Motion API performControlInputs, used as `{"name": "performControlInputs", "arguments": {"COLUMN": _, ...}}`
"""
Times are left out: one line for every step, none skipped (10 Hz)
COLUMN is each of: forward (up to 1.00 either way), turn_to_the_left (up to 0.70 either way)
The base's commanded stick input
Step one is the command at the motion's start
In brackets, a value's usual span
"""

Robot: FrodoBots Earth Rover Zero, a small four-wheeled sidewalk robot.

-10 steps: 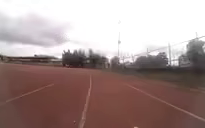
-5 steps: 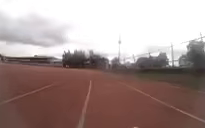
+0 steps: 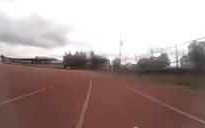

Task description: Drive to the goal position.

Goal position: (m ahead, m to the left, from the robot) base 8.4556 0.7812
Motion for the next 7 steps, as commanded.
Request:
{"name": "performControlInputs", "arguments": {"forward": 0.70, "turn_to_the_left": 0.00}}
{"name": "performControlInputs", "arguments": {"forward": 0.70, "turn_to_the_left": 0.00}}
{"name": "performControlInputs", "arguments": {"forward": 0.70, "turn_to_the_left": 0.00}}
{"name": "performControlInputs", "arguments": {"forward": 0.70, "turn_to_the_left": 0.00}}
{"name": "performControlInputs", "arguments": {"forward": 0.70, "turn_to_the_left": 0.00}}
{"name": "performControlInputs", "arguments": {"forward": 0.70, "turn_to_the_left": 0.00}}
{"name": "performControlInputs", "arguments": {"forward": 0.70, "turn_to_the_left": 0.00}}
